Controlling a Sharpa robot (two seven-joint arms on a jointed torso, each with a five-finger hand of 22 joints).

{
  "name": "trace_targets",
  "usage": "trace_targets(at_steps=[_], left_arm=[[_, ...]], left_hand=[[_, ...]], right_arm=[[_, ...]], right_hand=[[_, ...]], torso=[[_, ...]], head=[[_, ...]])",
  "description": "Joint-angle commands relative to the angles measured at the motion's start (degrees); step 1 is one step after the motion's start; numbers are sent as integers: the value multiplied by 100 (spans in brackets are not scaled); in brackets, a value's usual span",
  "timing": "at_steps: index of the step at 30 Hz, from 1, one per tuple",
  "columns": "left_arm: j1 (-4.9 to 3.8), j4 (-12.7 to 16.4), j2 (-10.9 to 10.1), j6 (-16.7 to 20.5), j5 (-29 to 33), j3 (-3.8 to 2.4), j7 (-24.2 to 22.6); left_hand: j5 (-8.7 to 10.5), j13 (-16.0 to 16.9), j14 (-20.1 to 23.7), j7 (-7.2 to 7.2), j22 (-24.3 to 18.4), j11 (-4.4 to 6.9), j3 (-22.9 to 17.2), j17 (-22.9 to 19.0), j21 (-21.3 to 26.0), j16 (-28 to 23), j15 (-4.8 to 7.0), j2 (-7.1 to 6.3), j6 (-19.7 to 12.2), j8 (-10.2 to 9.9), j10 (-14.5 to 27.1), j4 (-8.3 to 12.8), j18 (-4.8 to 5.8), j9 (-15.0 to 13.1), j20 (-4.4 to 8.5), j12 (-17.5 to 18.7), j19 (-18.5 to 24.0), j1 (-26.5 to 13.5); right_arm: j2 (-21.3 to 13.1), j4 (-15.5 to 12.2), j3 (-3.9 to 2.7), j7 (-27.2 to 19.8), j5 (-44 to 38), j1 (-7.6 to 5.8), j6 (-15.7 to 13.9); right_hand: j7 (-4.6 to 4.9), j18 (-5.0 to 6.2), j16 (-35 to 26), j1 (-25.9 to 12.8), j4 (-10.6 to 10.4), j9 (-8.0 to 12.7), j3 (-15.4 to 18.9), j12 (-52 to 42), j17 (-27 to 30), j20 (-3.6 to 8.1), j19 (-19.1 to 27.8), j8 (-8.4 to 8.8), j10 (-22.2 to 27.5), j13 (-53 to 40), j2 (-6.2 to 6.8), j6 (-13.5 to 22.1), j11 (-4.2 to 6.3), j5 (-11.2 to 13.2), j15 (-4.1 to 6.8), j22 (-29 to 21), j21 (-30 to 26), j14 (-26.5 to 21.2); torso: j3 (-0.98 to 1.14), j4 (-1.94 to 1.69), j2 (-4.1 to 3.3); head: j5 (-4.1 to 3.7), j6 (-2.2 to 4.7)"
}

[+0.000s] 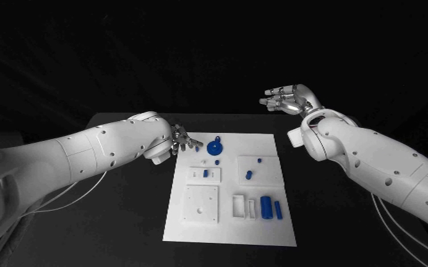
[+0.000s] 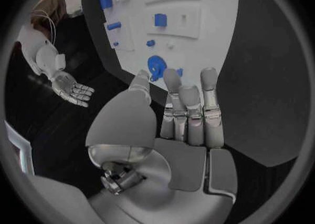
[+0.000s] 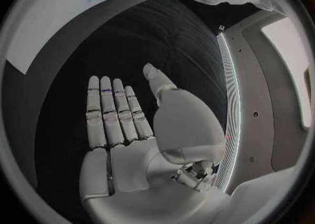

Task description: Assemble the parts on the task board

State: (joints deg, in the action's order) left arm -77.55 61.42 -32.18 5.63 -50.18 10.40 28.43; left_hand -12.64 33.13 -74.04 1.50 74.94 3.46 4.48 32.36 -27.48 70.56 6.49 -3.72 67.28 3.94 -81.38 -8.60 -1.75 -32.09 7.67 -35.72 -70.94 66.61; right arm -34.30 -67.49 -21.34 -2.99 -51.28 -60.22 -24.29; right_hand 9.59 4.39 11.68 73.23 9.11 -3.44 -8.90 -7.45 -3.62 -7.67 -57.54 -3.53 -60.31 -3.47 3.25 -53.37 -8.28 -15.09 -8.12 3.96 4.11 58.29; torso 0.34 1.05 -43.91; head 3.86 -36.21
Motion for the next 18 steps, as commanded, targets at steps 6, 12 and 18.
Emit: trace_targets(at_steps=[6,12,18], left_arm=[[-62,-579,314,-611,-62,-5,-144],[-75,-992,555,-939,-197,2,-111],[-64,-1419,765,-1123,-283,11,-139]], left_hand=[[-40,-26,9,1,95,-11,101,-4,46,-18,-27,150,-15,-12,53,153,37,224,-40,-43,-2,-44],[-44,-28,44,10,95,-22,138,-3,53,-12,-38,223,-36,-13,90,186,39,254,-49,-54,20,-74],[-206,-27,80,14,96,-27,247,-10,50,17,-45,372,-53,-12,137,323,36,282,-58,-92,44,-60]], right_arm=[[3,-20,-2,-91,50,2,129],[-1,-51,-2,-83,52,0,122],[-12,-87,-3,-76,52,-7,109]], right_hand=[[0,31,-35,-69,41,0,-9,21,4,13,-44,12,-56,5,-15,-35,14,-35,-5,-1,-4,46],[0,30,-47,-82,51,-1,-19,28,5,13,-45,10,-60,5,-16,-46,13,-60,-5,-1,-5,51],[2,29,-54,-86,56,0,-23,33,4,13,-43,11,-58,5,-12,-37,12,-72,-6,-2,-6,52]], torso=[[7,18,-27],[8,30,-44],[22,77,-96]], head=[[38,72],[55,94],[76,130]])
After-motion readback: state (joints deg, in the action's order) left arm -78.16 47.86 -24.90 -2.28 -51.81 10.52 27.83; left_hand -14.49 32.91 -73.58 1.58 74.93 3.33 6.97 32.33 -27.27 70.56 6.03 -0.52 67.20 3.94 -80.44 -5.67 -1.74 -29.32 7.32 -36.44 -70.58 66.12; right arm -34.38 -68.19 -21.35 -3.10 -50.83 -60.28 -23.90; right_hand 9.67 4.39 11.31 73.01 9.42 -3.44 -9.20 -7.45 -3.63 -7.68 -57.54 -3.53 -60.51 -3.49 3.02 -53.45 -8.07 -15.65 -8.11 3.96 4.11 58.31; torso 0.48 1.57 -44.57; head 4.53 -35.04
